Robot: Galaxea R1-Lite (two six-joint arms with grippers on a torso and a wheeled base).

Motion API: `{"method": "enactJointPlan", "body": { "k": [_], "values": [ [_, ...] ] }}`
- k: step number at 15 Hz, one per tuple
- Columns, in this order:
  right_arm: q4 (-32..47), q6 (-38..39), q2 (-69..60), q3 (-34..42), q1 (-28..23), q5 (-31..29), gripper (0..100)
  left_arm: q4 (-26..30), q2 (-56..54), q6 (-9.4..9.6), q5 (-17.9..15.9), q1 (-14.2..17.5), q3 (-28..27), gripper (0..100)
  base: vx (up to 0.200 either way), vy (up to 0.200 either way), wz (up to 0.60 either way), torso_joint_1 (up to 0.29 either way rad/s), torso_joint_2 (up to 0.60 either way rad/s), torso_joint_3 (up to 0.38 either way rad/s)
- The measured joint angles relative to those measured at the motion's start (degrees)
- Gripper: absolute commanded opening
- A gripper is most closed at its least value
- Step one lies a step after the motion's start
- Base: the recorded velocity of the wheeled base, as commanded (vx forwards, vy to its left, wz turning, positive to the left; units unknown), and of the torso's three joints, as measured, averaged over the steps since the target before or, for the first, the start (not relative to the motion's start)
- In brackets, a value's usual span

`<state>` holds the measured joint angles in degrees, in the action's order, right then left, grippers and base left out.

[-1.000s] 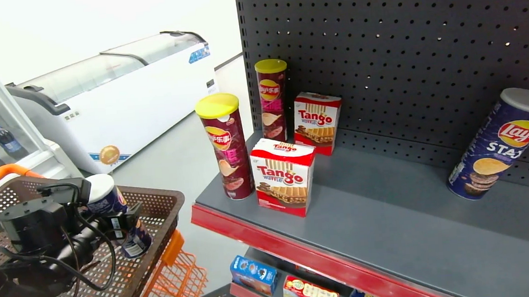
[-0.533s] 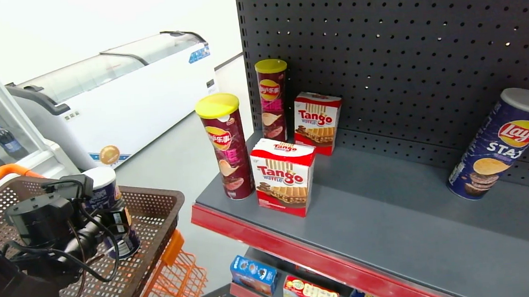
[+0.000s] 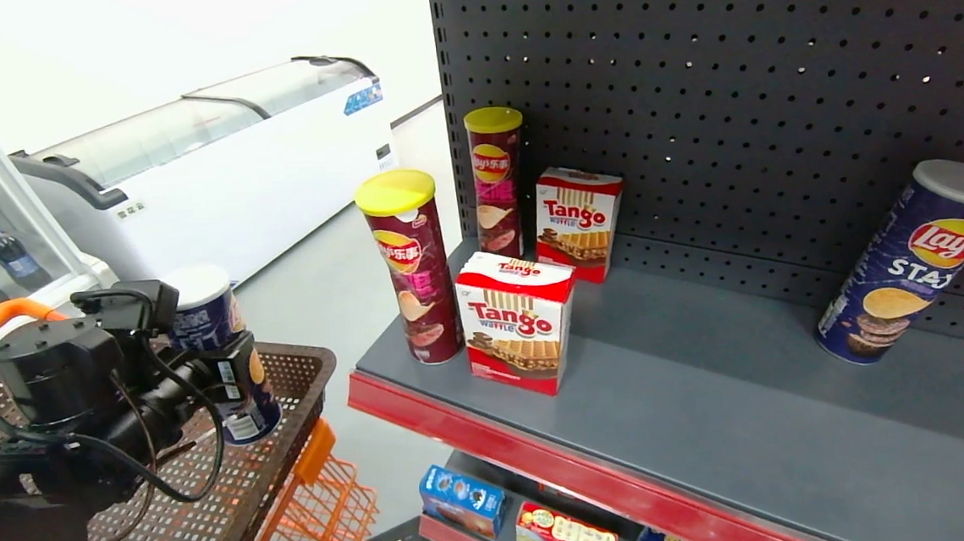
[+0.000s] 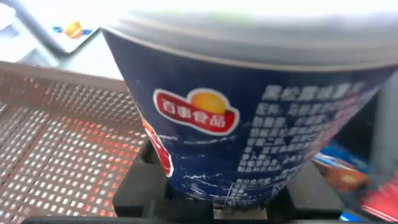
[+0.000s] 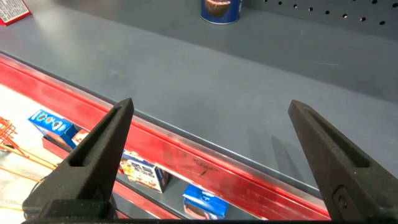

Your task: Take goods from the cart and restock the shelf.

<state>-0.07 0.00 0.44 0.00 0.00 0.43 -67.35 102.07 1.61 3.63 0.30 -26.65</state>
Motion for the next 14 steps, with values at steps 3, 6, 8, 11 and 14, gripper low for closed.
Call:
{"method": "enactJointPlan", "body": {
  "k": [3, 6, 8, 11, 14],
  "values": [
    [0.0, 0.0, 0.0, 0.0, 0.0, 0.0, 100, 6.1, -8.9, -0.09, -0.9, -3.5, 0.7, 0, 0.0, 0.0, 0.0, 0.0, 0.0, 0.0],
    [0.0, 0.0, 0.0, 0.0, 0.0, 0.0, 100, 8.0, -16.1, -0.39, -1.2, -8.4, 1.3, 0, 0.0, 0.0, 0.0, 0.0, 0.0, 0.0],
    [0.0, 0.0, 0.0, 0.0, 0.0, 0.0, 100, 8.0, -19.4, -0.46, -1.2, -10.8, 2.8, 0, 0.0, 0.0, 0.0, 0.0, 0.0, 0.0],
    [0.0, 0.0, 0.0, 0.0, 0.0, 0.0, 100, 7.6, -21.6, 0.3, -1.0, -16.3, 6.4, 0, 0.0, 0.0, 0.0, 0.0, 0.0, 0.0],
    [0.0, 0.0, 0.0, 0.0, 0.0, 0.0, 100, 7.1, -22.9, -0.17, -3.5, -22.0, 7.4, 0, 0.0, 0.0, 0.0, 0.0, 0.0, 0.0]
  ]
}}
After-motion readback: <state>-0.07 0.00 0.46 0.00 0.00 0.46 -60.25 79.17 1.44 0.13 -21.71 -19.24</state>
